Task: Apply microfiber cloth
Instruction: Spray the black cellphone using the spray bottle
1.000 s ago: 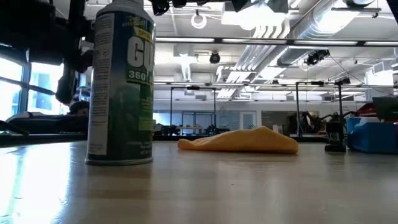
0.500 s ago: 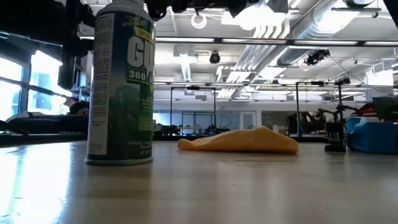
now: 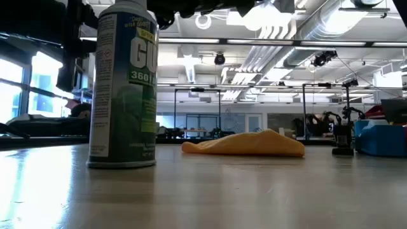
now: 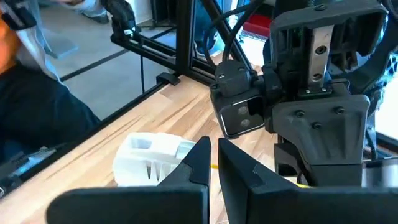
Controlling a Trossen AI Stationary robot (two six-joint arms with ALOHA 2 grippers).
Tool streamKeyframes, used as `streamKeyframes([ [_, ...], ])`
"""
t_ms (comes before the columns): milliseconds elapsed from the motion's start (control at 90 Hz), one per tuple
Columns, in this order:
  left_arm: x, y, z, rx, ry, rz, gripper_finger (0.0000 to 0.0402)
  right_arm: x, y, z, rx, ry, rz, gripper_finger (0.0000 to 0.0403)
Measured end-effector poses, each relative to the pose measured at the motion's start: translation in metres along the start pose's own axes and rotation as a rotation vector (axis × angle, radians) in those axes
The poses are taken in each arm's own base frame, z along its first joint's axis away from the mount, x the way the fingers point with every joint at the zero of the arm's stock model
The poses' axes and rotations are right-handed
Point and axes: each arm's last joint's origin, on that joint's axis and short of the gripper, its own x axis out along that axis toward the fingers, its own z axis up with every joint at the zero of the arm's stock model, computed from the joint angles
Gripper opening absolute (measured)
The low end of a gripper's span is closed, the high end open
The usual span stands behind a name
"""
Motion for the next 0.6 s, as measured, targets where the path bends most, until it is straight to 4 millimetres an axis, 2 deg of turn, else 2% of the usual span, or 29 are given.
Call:
streamKeyframes([
  [278,0.000,-0.012,0.000,0.021,0.049,-0.078,0.0016,-0.002,0.004,0.004,-0.001,0.019,-0.026,0.0000],
  [600,0.000,-0.010,0.001,0.057,0.016,-0.065,0.0015,0.001,0.011,0.005,0.000,0.019,-0.016,0.0000],
])
